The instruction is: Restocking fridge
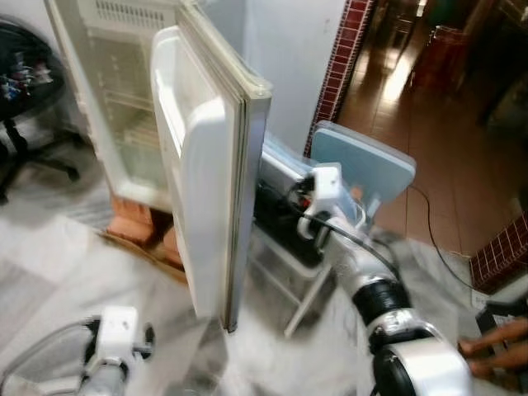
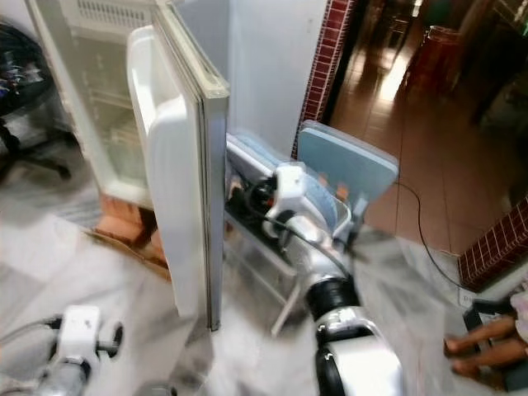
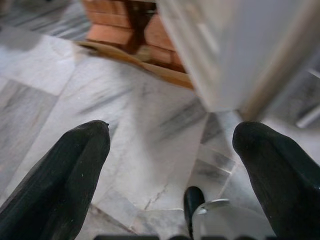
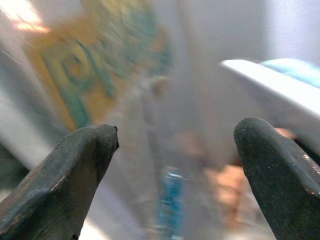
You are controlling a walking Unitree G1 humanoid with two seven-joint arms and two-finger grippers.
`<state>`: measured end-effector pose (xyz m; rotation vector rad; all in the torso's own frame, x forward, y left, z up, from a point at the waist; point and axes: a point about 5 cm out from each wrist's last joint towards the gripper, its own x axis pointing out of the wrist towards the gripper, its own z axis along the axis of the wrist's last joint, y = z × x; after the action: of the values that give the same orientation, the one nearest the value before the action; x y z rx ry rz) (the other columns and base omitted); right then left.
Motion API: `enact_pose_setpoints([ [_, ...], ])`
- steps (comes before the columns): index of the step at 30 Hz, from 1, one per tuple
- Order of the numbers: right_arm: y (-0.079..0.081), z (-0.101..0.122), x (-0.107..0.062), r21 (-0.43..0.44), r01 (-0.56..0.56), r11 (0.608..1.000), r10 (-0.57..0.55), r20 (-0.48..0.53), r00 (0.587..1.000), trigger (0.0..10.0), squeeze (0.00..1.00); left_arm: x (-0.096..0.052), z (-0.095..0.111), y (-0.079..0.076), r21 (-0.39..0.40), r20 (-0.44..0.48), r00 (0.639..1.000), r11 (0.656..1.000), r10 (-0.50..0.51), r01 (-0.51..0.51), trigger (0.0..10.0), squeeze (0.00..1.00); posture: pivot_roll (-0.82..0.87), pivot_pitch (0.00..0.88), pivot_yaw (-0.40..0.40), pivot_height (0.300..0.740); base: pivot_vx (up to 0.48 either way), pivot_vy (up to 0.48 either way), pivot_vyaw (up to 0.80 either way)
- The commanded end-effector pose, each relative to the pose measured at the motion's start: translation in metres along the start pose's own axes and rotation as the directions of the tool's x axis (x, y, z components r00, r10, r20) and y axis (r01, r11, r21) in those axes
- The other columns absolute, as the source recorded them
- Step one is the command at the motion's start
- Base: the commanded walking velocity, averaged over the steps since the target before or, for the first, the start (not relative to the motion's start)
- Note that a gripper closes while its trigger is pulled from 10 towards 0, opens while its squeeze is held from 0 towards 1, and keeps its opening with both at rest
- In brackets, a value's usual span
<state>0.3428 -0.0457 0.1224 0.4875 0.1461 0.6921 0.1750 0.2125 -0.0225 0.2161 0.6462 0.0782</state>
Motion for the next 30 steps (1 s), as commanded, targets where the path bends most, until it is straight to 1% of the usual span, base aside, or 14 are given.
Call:
enact_pose_setpoints([
  [1,0.056,0.033,0.011,0.022,-0.35,0.937,0.344,0.14,0.929,10.0,0.0,0.004,0.004,0.004,0.009,0.017,1.0,1.0,0.008,-0.009,10.0,0.0,0.14,0.0,-0.086,0.74,0.0,0.0,0.0],
  [3,0.072,0.036,0.002,0.037,-0.479,0.877,0.469,0.156,0.869,10.0,0.0,0.006,0.002,0.004,0.012,0.014,1.0,1.0,0.004,-0.004,10.0,0.0,0.14,0.0,-0.085,0.74,0.0,0.0,0.0],
  [6,0.07,0.033,-0.003,0.036,-0.495,0.868,0.486,0.14,0.862,10.0,0.0,0.009,0.002,0.005,0.018,0.017,1.0,1.0,0.007,-0.007,10.0,0.0,0.13,0.0,-0.083,0.74,0.0,0.0,0.0],
  [8,0.046,0.018,-0.004,-0.023,-0.36,0.933,0.361,0.073,0.93,10.0,0.0,0.014,0.006,0.005,0.019,0.032,0.999,1.0,0.015,-0.016,10.0,0.0,0.12,0.0,-0.082,0.74,0.0,0.0,0.0],
  [9,0.046,0.018,-0.004,-0.023,-0.36,0.933,0.361,0.073,0.93,10.0,0.0,0.014,0.006,0.005,0.019,0.032,0.999,1.0,0.015,-0.016,10.0,0.0,0.12,0.0,-0.082,0.74,0.0,0.0,0.0],
  [10,0.026,0.011,-0.007,-0.087,-0.223,0.971,0.227,0.049,0.973,10.0,0.0,0.016,0.011,0.006,0.032,0.064,0.998,0.999,0.021,-0.024,10.0,0.0,0.12,0.0,-0.081,0.74,0.0,0.0,0.0],
  [13,0.004,0.007,-0.016,-0.185,-0.073,0.98,0.082,0.04,0.996,10.0,0.0,0.017,0.021,0.006,0.04,0.115,0.993,0.999,0.03,-0.034,10.0,0.0,0.12,0.0,-0.079,0.74,0.0,0.0,0.0],
  [14,-0.015,0.005,-0.027,-0.242,0.05,0.969,-0.041,0.04,0.998,10.0,0.0,0.018,0.03,0.007,0.027,0.162,0.986,0.999,0.038,-0.043,10.0,0.0,0.12,0.0,-0.079,0.74,0.0,0.0,0.0],
  [17,-0.037,0.004,-0.051,-0.33,0.204,0.922,-0.194,0.064,0.979,10.0,0.0,0.018,0.052,0.008,0.019,0.254,0.966,0.999,0.037,-0.043,10.0,0.0,0.11,0.0,-0.071,0.74,0.0,0.0,0.0],
  [22,-0.059,-0.011,-0.081,-0.408,0.334,0.85,-0.341,0.058,0.938,10.0,0.0,0.022,0.091,0.02,0.11,0.402,0.915,0.991,0.024,-0.075,10.0,0.0,0.09,0.0,-0.064,0.74,0.0,0.0,0.0],
  [26,-0.066,-0.017,-0.09,-0.46,0.364,0.81,-0.383,0.055,0.922,10.0,0.0,0.024,0.107,0.026,0.118,0.446,0.895,0.99,0.012,-0.072,10.0,0.0,0.07,0.0,-0.063,0.74,0.0,0.0,0.0],
  [28,-0.07,-0.017,-0.095,-0.476,0.404,0.781,-0.418,0.083,0.905,10.0,0.0,0.024,0.126,0.023,0.151,0.503,0.863,0.988,-0.047,-0.034,10.0,0.0,0.07,0.0,-0.065,0.74,0.0,0.0,0.0],
  [29,-0.072,-0.015,-0.097,-0.471,0.441,0.764,-0.443,0.114,0.889,10.0,0.0,0.026,0.136,0.02,-0.002,0.499,0.865,0.998,-0.052,0.061,10.0,0.0,0.06,0.0,-0.079,0.74,0.0,0.0,0.0],
  [30,-0.073,-0.014,-0.097,-0.479,0.467,0.743,-0.465,0.13,0.875,10.0,0.0,0.028,0.14,0.018,-0.087,0.486,0.872,0.989,-0.066,0.123,10.0,0.0,0.06,0.0,-0.079,0.74,0.0,0.0,0.0],
])
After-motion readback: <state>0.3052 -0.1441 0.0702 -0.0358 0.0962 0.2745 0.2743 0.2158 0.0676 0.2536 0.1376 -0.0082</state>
